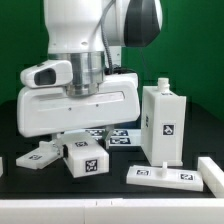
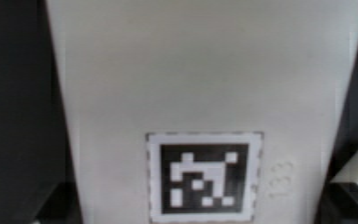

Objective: Assemble cabinet

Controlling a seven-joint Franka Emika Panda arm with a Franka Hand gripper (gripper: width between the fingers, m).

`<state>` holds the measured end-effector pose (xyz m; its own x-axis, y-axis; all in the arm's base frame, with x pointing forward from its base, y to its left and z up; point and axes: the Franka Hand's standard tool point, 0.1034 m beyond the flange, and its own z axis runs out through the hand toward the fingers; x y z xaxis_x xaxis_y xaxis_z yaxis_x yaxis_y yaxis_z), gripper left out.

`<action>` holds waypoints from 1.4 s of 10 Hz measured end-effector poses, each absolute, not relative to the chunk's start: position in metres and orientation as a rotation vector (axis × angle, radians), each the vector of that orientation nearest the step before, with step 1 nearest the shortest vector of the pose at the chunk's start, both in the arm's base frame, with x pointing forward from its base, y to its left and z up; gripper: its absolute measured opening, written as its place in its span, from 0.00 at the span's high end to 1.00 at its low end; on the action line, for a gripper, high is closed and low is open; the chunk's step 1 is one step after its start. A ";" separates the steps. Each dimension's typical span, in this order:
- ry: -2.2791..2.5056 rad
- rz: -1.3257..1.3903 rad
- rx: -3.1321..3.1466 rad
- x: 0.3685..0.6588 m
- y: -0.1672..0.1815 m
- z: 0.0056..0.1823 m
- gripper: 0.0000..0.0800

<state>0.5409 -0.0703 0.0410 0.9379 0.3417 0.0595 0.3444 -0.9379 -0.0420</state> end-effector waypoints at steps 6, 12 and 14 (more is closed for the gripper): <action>-0.692 -0.024 -2.995 0.570 -0.101 0.044 0.30; -0.959 -0.019 -2.910 0.572 -0.133 0.018 0.30; -0.963 -0.022 -2.910 0.573 -0.133 0.018 0.30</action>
Offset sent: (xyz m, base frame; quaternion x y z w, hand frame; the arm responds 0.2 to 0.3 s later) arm 0.0000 0.0000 0.0000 0.0000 0.0000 0.0000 1.0000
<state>0.5725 -0.1332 0.0181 0.8027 0.5953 0.0376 0.5963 -0.7998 -0.0679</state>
